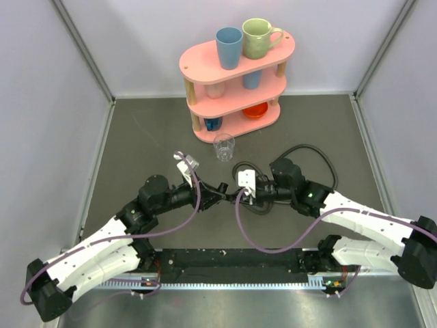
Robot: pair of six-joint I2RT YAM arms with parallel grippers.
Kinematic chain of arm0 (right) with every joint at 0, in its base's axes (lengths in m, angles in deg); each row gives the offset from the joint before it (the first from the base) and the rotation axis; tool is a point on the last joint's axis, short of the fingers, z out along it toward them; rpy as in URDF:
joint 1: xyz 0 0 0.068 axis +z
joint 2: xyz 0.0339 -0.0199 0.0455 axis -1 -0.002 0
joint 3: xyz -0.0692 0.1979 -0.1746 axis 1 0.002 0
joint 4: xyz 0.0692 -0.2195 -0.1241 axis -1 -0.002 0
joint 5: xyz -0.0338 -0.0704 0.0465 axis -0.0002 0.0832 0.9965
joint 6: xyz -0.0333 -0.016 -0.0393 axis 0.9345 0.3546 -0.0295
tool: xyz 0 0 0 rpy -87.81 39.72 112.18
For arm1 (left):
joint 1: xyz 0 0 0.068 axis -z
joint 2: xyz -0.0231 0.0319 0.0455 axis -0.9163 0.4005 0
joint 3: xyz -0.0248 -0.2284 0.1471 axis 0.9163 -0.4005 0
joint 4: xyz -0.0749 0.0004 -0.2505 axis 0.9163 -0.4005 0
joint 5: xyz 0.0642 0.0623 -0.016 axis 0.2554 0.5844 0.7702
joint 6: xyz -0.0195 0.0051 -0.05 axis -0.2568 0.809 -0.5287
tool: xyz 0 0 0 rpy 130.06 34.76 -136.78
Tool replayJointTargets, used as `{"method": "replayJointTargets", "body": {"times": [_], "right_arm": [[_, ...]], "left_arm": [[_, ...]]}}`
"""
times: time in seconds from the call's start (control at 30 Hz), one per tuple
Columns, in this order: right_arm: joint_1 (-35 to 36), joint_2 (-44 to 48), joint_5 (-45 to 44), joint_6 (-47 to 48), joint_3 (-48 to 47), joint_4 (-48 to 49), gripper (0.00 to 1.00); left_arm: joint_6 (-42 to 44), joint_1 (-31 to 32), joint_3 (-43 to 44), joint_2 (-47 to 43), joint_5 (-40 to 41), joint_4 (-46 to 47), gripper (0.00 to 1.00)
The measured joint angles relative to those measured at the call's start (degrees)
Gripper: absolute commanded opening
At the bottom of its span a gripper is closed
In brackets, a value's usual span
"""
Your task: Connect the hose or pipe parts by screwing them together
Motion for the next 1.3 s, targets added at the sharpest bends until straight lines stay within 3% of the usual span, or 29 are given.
{"method": "replayJointTargets", "body": {"times": [0.13, 0.17, 0.23, 0.27, 0.33, 0.37, 0.47, 0.73, 0.87, 0.97, 1.17, 1.2, 1.23, 1.3], "right_arm": [[0.0, -1.3, 2.3, -1.5, -1.2, 1.7, 0.01], [0.0, -1.3, 2.4, -2.0, -1.2, 2.4, 0.15], [0.0, -1.3, 2.1, -3.0, -0.9, 4.4, 0.29], [0.0, -1.2, 1.9, -3.6, -0.7, 5.2, 0.43], [0.0, -0.9, 1.0, -5.0, -0.1, 7.1, 0.52], [0.0, -0.5, 0.5, -5.6, 0.4, 8.0, 0.62], [0.0, 2.4, -2.3, -6.8, 3.5, 12.0, 0.69], [7.9, 6.3, -18.0, -1.6, 9.8, 20.5, 0.69], [12.4, 5.5, -25.7, 3.0, 10.1, 25.0, 0.64], [14.3, 4.2, -29.9, 5.8, 10.1, 28.1, 0.56], [16.4, 0.4, -34.4, 9.2, 9.9, 29.9, 0.53], [16.4, 0.1, -34.8, 9.6, 9.9, 29.9, 0.5], [16.4, -0.2, -35.2, 9.8, 9.9, 29.9, 0.33], [16.4, -0.3, -35.9, 10.3, 9.9, 29.7, 0.12]], "left_arm": [[4.1, 0.6, -0.6, -4.0, 1.2, 0.0, 0.0], [4.2, 0.7, -0.6, -4.6, 1.6, 0.0, 0.0], [4.2, 0.9, -0.6, -5.4, 2.7, 0.2, 0.0], [3.9, 0.9, -0.6, -5.9, 3.6, 0.2, 0.0], [2.8, 1.2, -0.6, -6.4, 5.3, 0.1, 0.0], [1.5, 1.5, -0.5, -6.6, 6.4, -0.2, 0.0], [-3.9, 1.9, 0.5, -6.6, 10.3, -2.8, 0.0], [-26.3, 1.9, 5.2, -5.2, 18.1, -10.6, 0.0], [-36.2, 1.9, 5.2, -5.2, 19.8, -13.0, 0.0], [-41.9, 1.9, 5.2, -5.2, 19.8, -14.2, 0.0], [-49.2, 1.9, 5.2, -5.2, 18.5, -14.4, 0.0], [-49.7, 1.9, 5.2, -5.2, 18.4, -14.4, 0.0], [-50.2, 1.9, 5.2, -5.3, 18.3, -14.4, 0.0], [-50.9, 1.9, 5.2, -5.7, 18.3, -14.6, 0.0]]}}
